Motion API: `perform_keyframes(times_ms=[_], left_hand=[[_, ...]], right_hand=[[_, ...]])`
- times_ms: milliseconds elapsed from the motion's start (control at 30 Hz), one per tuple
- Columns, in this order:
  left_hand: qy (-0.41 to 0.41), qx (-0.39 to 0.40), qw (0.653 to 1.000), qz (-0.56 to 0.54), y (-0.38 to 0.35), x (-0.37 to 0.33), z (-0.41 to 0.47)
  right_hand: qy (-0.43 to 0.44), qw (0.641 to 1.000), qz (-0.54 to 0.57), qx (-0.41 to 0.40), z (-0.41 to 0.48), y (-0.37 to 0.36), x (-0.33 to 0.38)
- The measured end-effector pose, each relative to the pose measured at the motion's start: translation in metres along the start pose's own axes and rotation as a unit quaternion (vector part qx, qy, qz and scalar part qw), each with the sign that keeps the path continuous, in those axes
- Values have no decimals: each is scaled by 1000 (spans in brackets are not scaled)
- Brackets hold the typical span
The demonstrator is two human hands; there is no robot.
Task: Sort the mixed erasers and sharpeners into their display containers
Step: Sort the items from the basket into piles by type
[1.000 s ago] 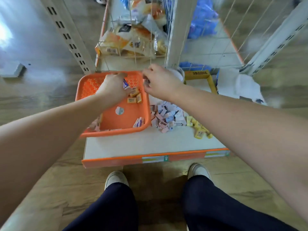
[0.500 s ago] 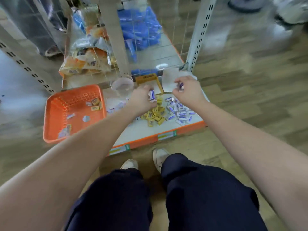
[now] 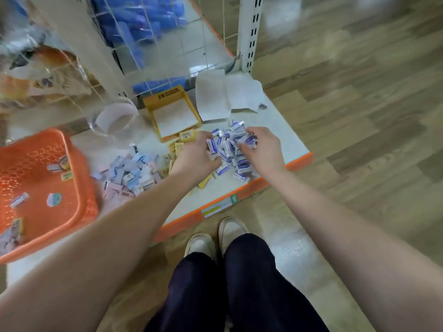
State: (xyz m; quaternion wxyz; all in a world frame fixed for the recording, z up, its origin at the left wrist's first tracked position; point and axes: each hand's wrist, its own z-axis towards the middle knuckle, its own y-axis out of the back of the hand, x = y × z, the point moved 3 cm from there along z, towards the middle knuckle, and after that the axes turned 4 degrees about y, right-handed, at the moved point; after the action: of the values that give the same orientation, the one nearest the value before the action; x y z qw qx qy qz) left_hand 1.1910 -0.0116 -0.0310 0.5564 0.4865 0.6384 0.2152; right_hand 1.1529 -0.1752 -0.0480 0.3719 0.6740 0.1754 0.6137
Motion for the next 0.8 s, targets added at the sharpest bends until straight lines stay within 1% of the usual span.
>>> perform_keyframes(times_ms=[67,133,200,267,300,367,433,467,600,667,800], left_hand=[[6,-7,999,-44,-11,0,13],[-10,-21,997,-75,-18,-4,23],[-37,-55,992,-103,-18,-7,34],[-48,-96,984,-140,-15,-6,37],[-52,-110,982,-141,-15,-4,36],[-73,-121,987,-74,-16,-2,37],[-83,-101,991,13,-20,-1,45],[-79,-79,993,30,-23,-3,49],[-76,-34,996,37,-40,-11,48],[-70,-47,996,17,-44,-9,43],[-61,-91,993,-33,-41,1,31]], right_hand=[[6,1000,-8,-17,8,-14,-9],[19,999,-15,-47,15,-20,-15],[52,995,-14,-89,20,-21,-19],[79,991,-13,-111,22,-19,-20],[89,990,-15,-111,22,-19,-21],[107,990,-20,-94,23,-22,-22],[108,991,-22,-73,25,-28,-23],[96,993,-20,-66,25,-31,-24],[69,995,-37,-60,21,-27,-29],[70,995,-43,-59,18,-25,-30],[82,990,-38,-112,12,-25,-23]])
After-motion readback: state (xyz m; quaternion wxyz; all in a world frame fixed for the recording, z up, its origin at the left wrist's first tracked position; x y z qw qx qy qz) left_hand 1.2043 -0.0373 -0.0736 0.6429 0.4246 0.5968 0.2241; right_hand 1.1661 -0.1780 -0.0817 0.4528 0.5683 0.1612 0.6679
